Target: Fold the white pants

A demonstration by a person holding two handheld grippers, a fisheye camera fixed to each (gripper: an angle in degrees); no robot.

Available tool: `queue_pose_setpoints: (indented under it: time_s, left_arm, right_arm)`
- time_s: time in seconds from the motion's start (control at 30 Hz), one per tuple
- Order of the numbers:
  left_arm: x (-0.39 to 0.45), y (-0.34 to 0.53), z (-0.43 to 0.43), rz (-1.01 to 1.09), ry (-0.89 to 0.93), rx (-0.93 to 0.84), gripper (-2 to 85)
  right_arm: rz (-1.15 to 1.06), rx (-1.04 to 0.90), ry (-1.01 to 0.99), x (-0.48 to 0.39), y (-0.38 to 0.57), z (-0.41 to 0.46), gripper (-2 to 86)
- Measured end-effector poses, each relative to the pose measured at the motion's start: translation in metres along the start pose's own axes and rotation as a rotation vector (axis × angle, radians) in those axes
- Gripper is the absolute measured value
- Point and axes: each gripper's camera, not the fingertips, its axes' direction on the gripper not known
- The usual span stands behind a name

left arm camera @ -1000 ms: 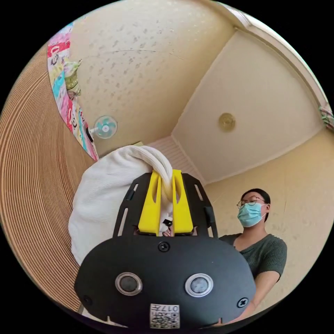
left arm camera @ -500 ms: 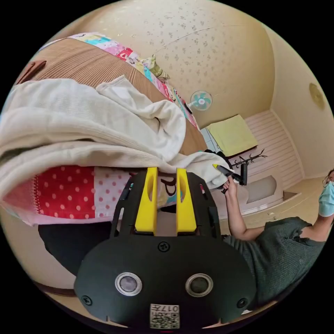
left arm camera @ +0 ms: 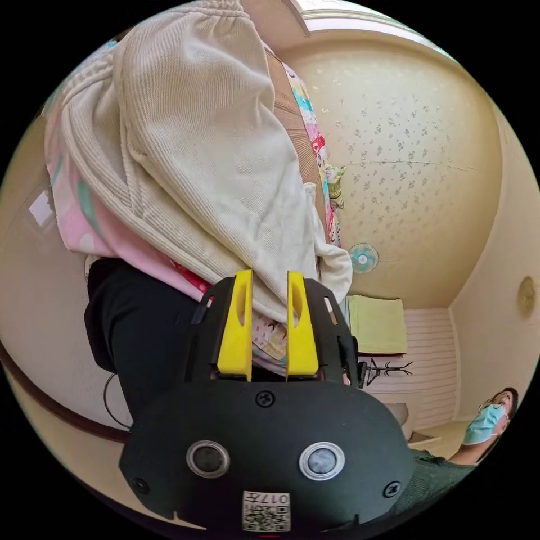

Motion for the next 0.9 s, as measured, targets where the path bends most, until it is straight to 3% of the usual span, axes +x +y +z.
queue_pose_setpoints:
  time_s: [0.07,0.13,0.2,0.3,0.37,0.43,0.53,0.7,0.77,0.83,0.9]
  left_arm:
    - [0.024,0.008,0.005,0.064,0.022,0.023,8.1]
    - [0.043,0.020,0.020,0.124,-0.063,-0.018,8.3]
    - [0.053,0.035,0.046,0.181,-0.124,-0.116,8.6]
    - [0.062,0.072,0.070,0.232,-0.108,-0.147,9.2]
    - [0.085,0.100,0.076,0.315,-0.108,-0.087,9.6]
    - [0.114,0.112,0.083,0.414,-0.123,-0.059,10.3]
    - [0.163,0.113,0.109,0.550,-0.116,-0.115,13.7]
    - [0.215,0.087,0.205,0.564,-0.072,-0.323,17.8]
    - [0.237,0.084,0.258,0.543,-0.022,-0.389,8.0]
    - [0.260,0.101,0.283,0.533,0.127,-0.426,5.0]
    - [0.294,0.136,0.286,0.636,0.121,-0.403,4.2]
  right_arm:
    - [-0.097,0.143,0.018,-0.023,0.004,-0.041,3.9]
    - [-0.475,0.474,0.132,-0.100,0.049,-0.119,5.3]
    - [-0.663,0.632,0.243,-0.148,0.086,-0.158,5.9]
    - [-0.746,0.650,0.308,-0.159,0.100,-0.175,6.1]
    - [-0.630,0.544,0.267,-0.118,0.086,-0.163,6.2]
    - [-0.322,0.290,0.132,-0.040,0.068,-0.130,6.1]
    - [-0.119,0.280,0.015,0.017,0.112,-0.112,4.9]
    - [-0.001,0.457,-0.105,0.042,0.179,-0.131,5.9]
    - [-0.006,0.519,-0.073,0.032,0.190,-0.145,7.4]
    - [-0.078,0.497,-0.061,0.007,0.184,-0.160,9.2]
    - [-0.149,0.444,-0.091,-0.014,0.173,-0.164,10.7]
